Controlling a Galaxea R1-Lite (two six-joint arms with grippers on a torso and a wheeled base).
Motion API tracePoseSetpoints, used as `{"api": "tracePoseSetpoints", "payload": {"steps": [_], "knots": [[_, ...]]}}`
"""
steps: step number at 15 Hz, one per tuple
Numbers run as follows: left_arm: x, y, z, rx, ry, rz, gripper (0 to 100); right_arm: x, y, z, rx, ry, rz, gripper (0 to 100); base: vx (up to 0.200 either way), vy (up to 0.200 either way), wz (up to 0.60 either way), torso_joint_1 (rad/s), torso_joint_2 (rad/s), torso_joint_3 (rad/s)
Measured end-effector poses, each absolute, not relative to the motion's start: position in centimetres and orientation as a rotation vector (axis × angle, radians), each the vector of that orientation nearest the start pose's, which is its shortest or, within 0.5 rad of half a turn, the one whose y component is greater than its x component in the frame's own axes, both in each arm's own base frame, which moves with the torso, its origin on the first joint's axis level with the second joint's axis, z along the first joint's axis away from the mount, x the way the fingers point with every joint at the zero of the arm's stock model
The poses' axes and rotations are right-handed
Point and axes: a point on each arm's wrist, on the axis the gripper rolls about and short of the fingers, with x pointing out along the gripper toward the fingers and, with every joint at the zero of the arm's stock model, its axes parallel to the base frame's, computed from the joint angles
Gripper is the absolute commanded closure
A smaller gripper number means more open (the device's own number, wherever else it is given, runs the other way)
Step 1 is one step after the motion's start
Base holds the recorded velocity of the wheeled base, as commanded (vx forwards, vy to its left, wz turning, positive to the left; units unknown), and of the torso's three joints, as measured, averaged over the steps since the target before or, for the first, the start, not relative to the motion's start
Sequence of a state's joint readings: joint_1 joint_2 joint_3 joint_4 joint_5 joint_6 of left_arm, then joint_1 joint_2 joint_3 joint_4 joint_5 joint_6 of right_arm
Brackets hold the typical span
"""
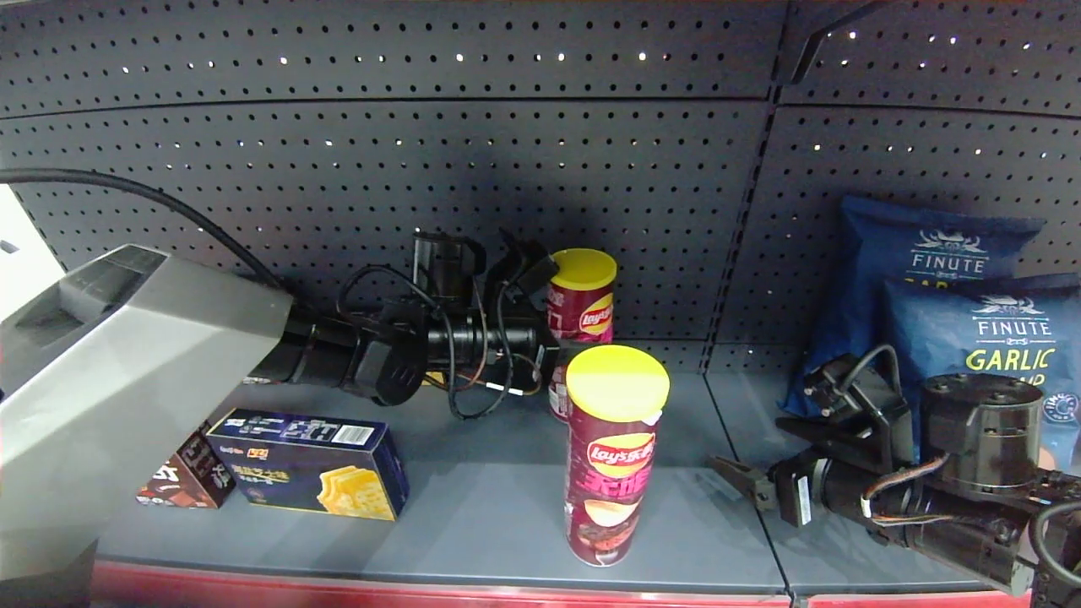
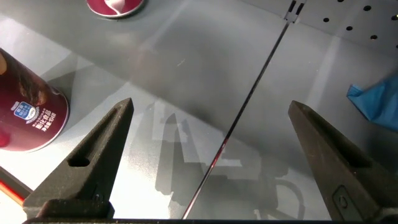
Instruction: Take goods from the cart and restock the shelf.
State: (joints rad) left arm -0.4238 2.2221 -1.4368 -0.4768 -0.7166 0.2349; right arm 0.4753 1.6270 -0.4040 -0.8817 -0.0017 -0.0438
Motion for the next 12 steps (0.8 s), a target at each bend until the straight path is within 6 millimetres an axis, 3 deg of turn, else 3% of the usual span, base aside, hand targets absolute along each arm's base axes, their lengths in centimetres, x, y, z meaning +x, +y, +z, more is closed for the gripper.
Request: {"api": "tracePoseSetpoints", "payload": {"steps": [6,7,12], "knots": [[41.0,-20.0,12.9,0.157,0.206,-1.157,100,21.8,11.2,12.5,-0.124,0.33,0.476,0,0.0,0.0,0.0,0.0,0.0,0.0],[41.0,-20.0,12.9,0.158,0.206,-1.155,0,21.8,11.2,12.5,-0.124,0.331,0.476,0,0.0,0.0,0.0,0.0,0.0,0.0],[41.0,-19.9,12.6,0.155,0.217,-1.153,0,21.8,11.2,12.4,-0.126,0.336,0.476,0,0.0,0.0,0.0,0.0,0.0,0.0]]}}
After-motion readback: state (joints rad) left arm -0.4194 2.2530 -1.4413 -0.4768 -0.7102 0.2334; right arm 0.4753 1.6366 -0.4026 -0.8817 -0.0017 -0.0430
